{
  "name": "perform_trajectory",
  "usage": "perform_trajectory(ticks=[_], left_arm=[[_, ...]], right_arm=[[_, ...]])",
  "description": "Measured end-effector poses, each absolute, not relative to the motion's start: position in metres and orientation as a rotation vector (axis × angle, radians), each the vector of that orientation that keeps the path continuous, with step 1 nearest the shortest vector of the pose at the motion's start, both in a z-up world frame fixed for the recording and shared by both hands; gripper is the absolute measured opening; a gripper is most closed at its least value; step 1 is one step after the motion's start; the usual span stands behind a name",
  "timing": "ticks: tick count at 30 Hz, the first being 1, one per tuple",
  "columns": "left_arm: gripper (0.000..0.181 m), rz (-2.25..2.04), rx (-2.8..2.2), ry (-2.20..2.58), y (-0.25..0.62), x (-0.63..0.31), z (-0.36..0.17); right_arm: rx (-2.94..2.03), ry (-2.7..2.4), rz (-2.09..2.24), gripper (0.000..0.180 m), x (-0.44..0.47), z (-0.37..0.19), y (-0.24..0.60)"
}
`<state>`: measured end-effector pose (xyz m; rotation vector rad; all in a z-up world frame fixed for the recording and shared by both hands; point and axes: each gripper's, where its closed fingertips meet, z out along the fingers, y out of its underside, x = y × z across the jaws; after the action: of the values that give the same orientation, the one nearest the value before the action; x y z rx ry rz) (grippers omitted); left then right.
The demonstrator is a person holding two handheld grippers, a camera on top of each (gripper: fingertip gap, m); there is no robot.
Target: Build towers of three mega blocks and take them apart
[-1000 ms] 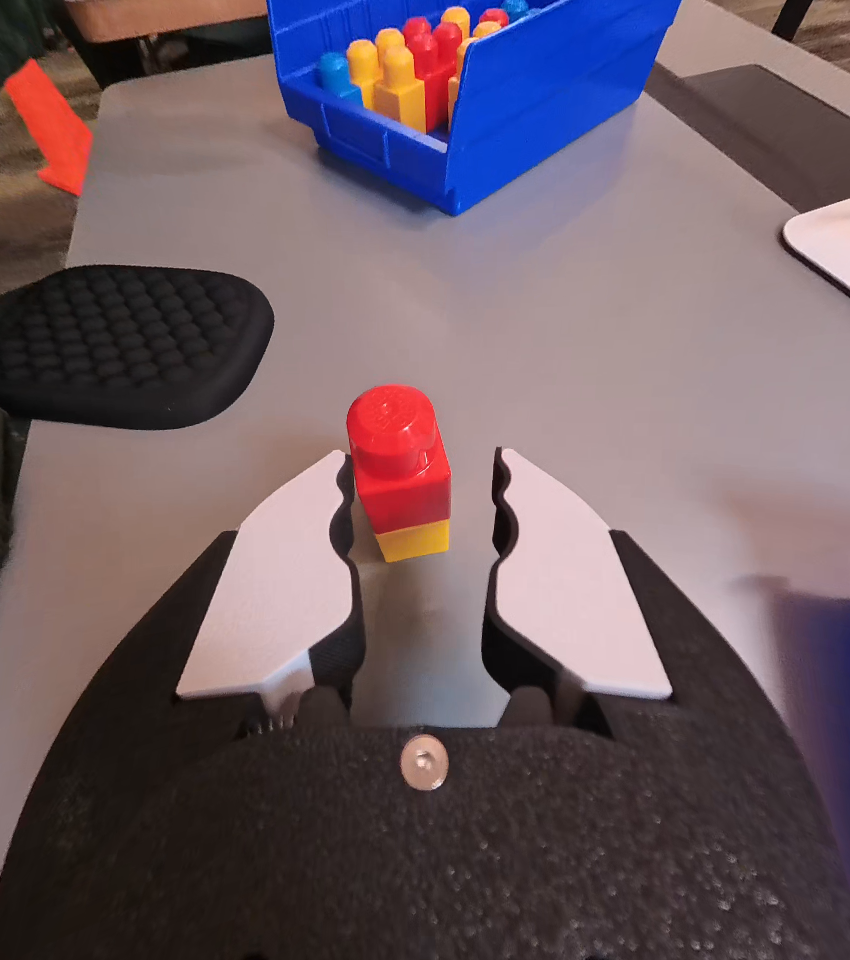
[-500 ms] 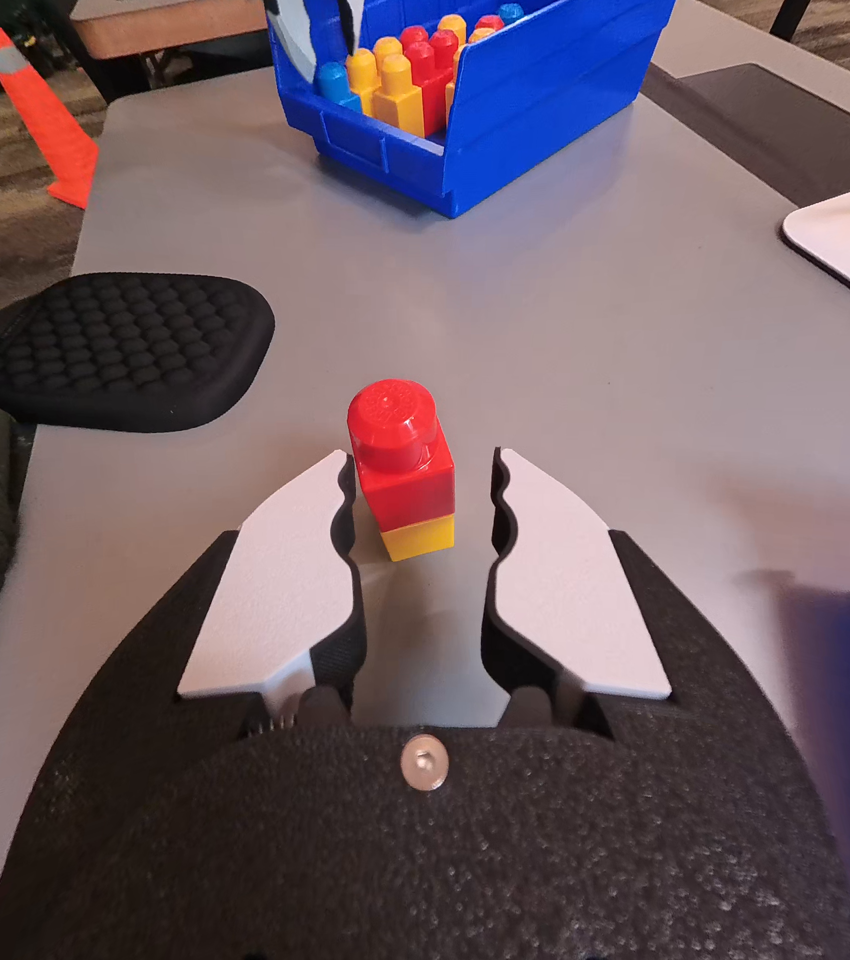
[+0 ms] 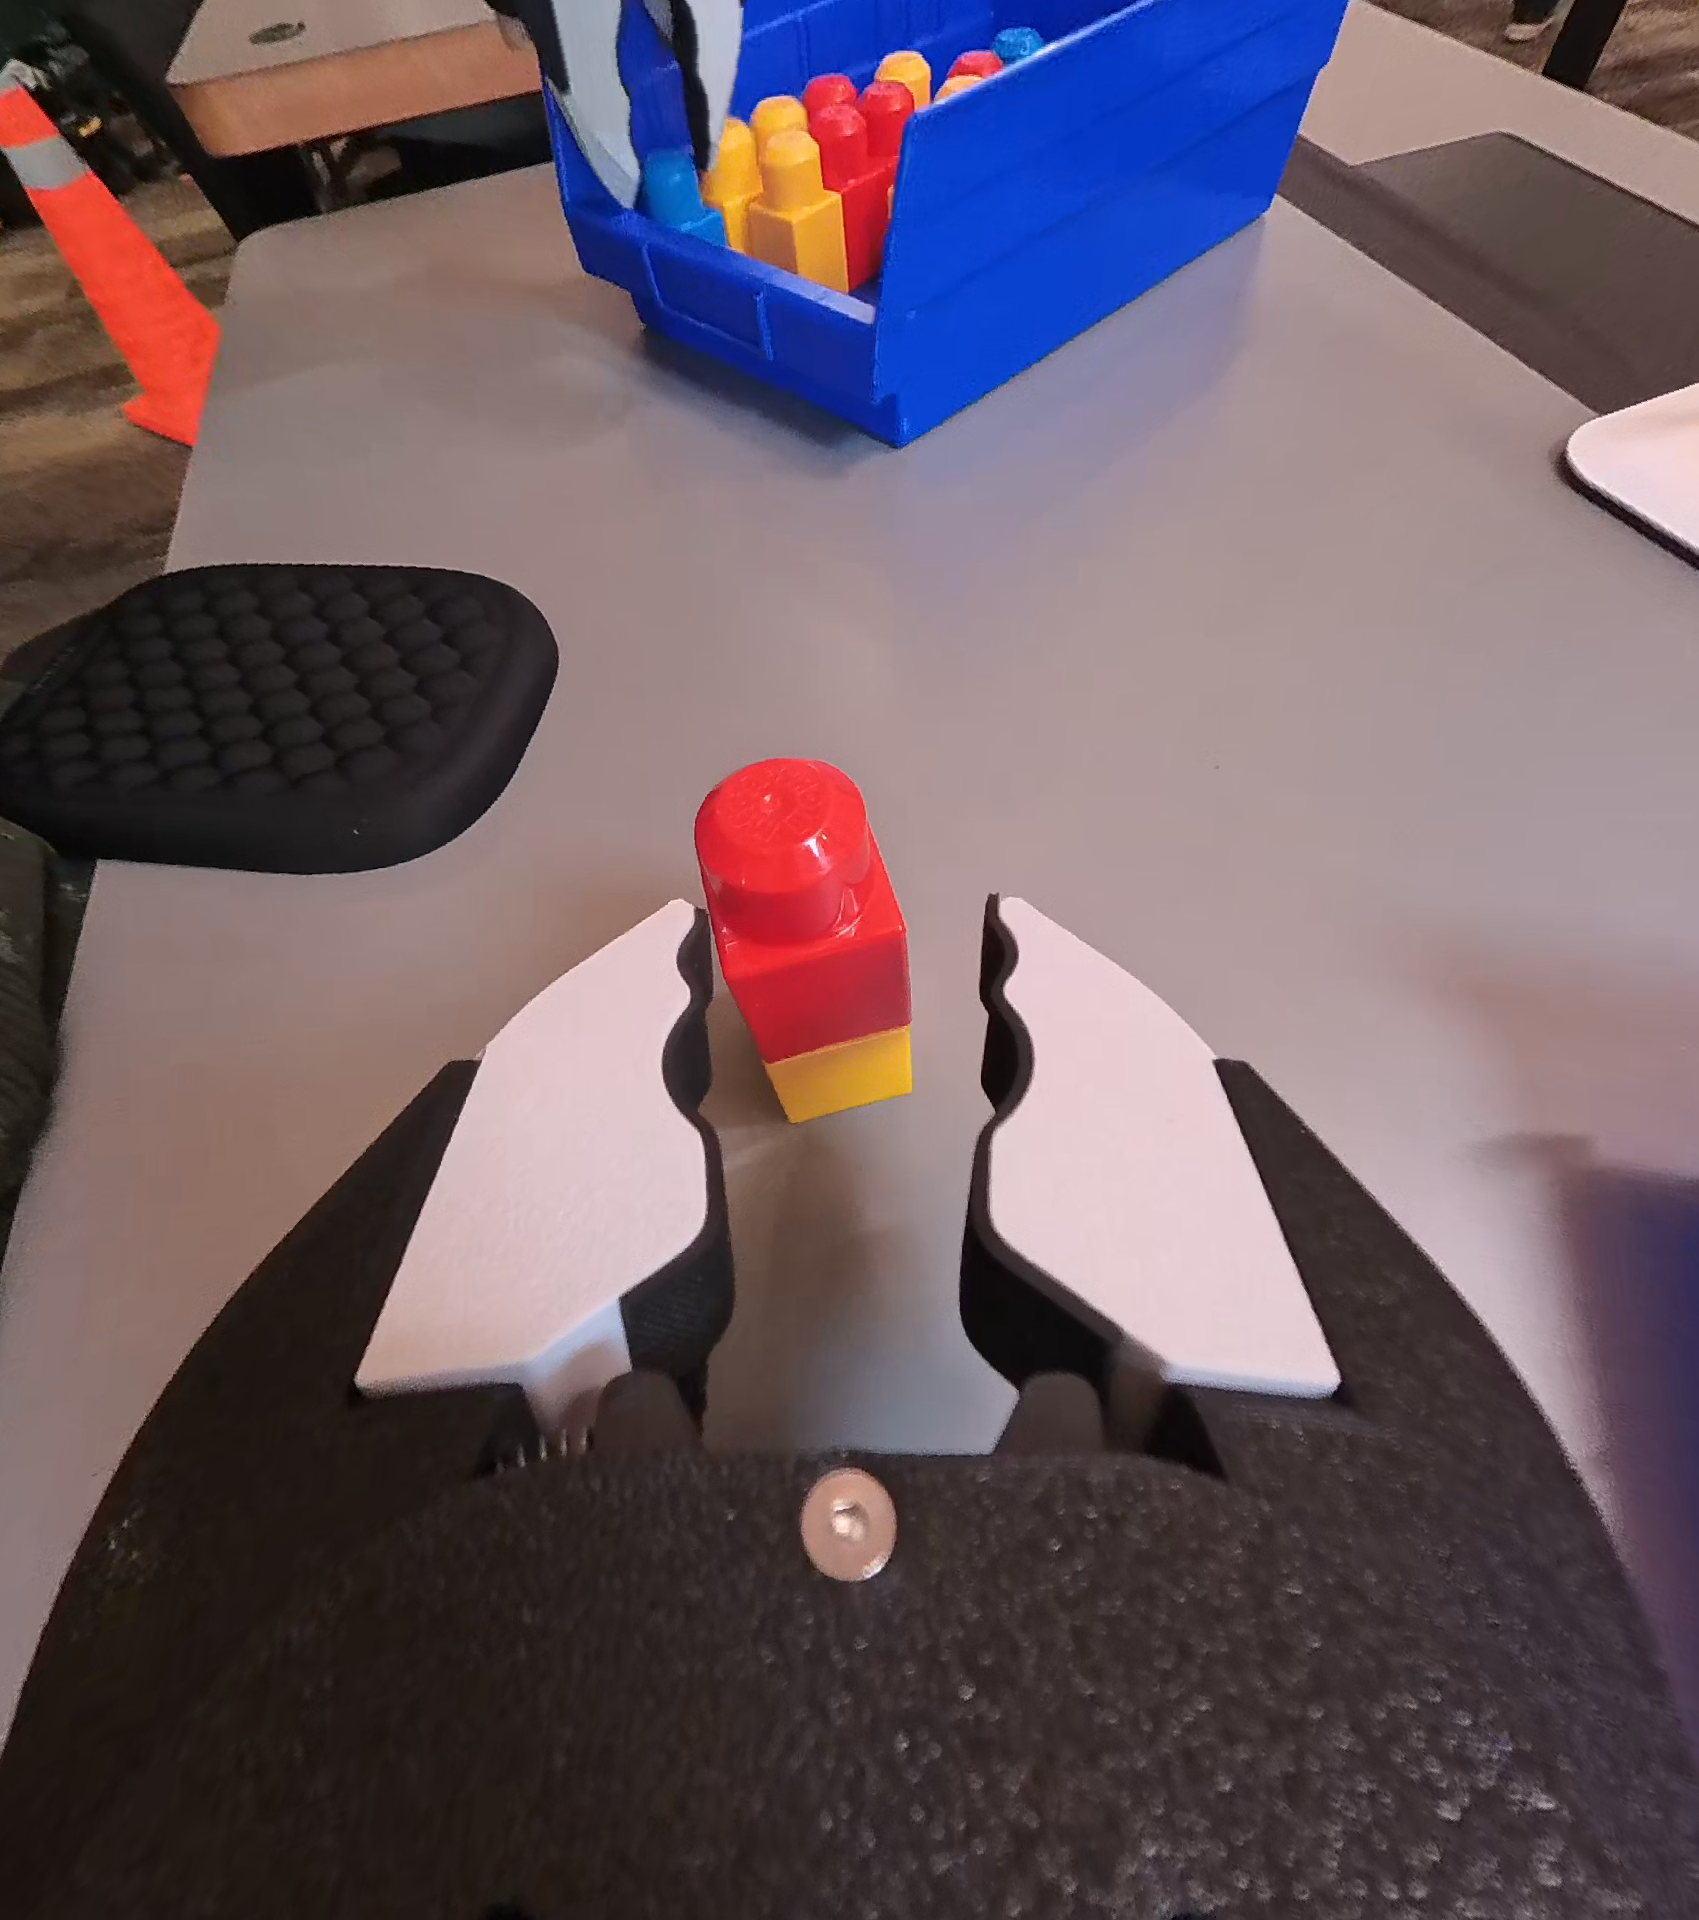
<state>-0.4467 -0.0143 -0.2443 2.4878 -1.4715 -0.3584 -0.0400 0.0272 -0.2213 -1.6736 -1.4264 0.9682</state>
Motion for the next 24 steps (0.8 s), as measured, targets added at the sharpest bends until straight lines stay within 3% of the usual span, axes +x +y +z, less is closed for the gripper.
perform_trajectory(ticks=[6,12,18,24], left_arm=[[0.028,-0.436,2.440,-1.434,-0.009,-0.455,-0.247],[0.028,-0.465,2.678,-1.633,0.012,-0.401,-0.184],[0.028,0.083,2.888,-2.164,0.009,-0.259,-0.133],[0.028,0.443,2.825,-2.360,-0.011,-0.161,-0.144]], right_arm=[[-1.664,-1.423,0.963,0.050,-0.040,-0.219,0.027],[-1.712,-1.471,0.923,0.050,-0.037,-0.231,0.027],[-1.780,-1.625,0.818,0.051,-0.039,-0.263,0.018],[-1.663,-1.650,0.709,0.038,-0.052,-0.253,0.017]])
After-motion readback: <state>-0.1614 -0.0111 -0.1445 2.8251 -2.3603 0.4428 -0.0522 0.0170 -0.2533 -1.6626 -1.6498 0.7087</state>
